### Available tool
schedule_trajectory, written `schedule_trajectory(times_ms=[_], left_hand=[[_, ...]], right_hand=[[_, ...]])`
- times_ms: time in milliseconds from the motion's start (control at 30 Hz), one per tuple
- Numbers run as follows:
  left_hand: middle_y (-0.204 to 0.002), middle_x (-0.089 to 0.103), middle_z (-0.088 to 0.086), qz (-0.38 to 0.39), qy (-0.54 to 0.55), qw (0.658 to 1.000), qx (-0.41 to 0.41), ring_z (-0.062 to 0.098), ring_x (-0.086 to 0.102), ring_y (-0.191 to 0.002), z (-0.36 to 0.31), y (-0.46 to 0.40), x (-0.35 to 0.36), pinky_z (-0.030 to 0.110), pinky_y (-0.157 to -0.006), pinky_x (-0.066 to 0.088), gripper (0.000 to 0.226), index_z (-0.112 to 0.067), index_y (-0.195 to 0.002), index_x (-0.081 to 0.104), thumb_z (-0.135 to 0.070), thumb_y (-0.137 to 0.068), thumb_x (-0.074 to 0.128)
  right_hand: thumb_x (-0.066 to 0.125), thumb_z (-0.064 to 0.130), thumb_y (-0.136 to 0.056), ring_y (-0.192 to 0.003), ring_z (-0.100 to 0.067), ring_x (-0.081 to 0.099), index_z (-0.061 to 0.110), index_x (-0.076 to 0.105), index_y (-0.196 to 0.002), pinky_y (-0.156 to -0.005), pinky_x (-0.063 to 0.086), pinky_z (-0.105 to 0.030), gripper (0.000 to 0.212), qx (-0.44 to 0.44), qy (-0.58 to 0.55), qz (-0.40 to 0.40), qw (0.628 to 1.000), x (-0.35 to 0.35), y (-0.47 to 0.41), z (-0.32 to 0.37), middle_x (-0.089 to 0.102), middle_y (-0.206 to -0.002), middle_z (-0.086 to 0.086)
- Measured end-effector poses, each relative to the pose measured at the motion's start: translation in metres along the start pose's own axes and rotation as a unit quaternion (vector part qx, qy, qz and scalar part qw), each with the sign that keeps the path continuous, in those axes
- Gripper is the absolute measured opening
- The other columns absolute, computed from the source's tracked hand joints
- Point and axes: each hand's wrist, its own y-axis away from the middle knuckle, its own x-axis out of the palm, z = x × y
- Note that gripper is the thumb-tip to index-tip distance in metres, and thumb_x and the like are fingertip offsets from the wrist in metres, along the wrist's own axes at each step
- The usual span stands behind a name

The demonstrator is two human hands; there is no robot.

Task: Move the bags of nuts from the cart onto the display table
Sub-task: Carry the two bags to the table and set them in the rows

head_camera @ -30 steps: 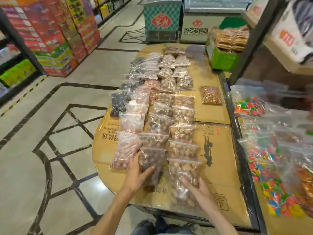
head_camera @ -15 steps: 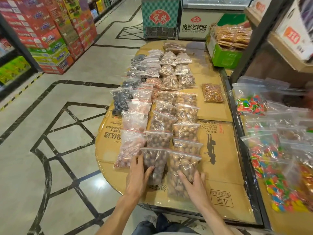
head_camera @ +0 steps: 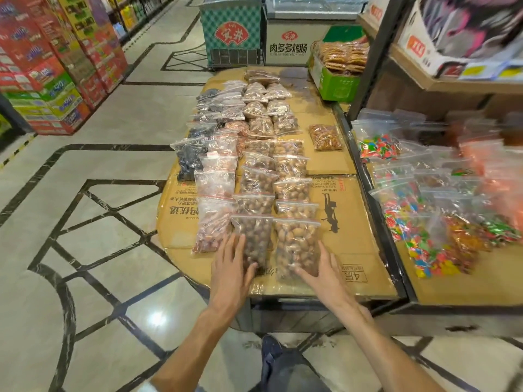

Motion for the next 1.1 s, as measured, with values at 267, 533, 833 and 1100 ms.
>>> schedule_trajectory(times_ms=[267, 533, 833, 1100], left_hand=[[-0.176, 0.011, 0.0, 0.09, -0.053, 0.99, 0.098, 0.022, 0.005, -0.163, -0.039, 0.089, 0.009, 0.049, -0.131, 0.013, 0.069, -0.027, -0.168, 0.017, -0.055, -0.108, 0.038], [-0.176, -0.001, -0.003, 0.189, -0.096, 0.958, 0.195, 0.02, -0.008, -0.163, -0.101, 0.166, 0.032, 0.049, -0.131, 0.001, 0.086, -0.03, -0.168, 0.009, -0.068, -0.092, -0.006], [-0.177, 0.003, -0.003, 0.273, -0.126, 0.9, 0.316, 0.021, -0.004, -0.163, -0.257, 0.226, 0.101, 0.046, -0.13, -0.004, 0.067, -0.03, -0.168, 0.01, -0.06, -0.109, 0.019], [-0.175, 0.014, -0.004, 0.301, -0.128, 0.855, 0.402, 0.021, 0.008, -0.163, -0.45, 0.297, 0.185, 0.048, -0.13, 0.005, 0.089, -0.031, -0.167, 0.019, -0.069, -0.091, -0.007]], right_hand=[[0.062, 0.067, -0.092, -0.16, -0.025, 0.014, 0.028, 0.006, -0.168, -0.13, 0.015, -0.05, 0.102, -0.018, 0.229, -0.029, 0.973, -0.002, 0.1, -0.037, 0.02, -0.172, -0.003], [0.054, 0.075, -0.092, -0.163, -0.026, 0.002, 0.031, 0.014, -0.168, -0.131, 0.007, -0.055, 0.096, 0.04, 0.273, -0.031, 0.961, -0.023, 0.203, -0.113, 0.015, -0.175, -0.004], [0.05, 0.075, -0.094, -0.163, -0.027, 0.002, 0.032, 0.01, -0.167, -0.13, 0.001, -0.055, 0.093, 0.165, 0.204, -0.095, 0.96, -0.1, 0.306, -0.252, 0.011, -0.176, -0.003], [0.043, 0.08, -0.094, -0.163, -0.025, -0.006, 0.034, 0.005, -0.168, -0.129, -0.007, -0.053, 0.095, 0.255, 0.136, -0.13, 0.948, -0.208, 0.401, -0.408, 0.003, -0.177, 0.001]])
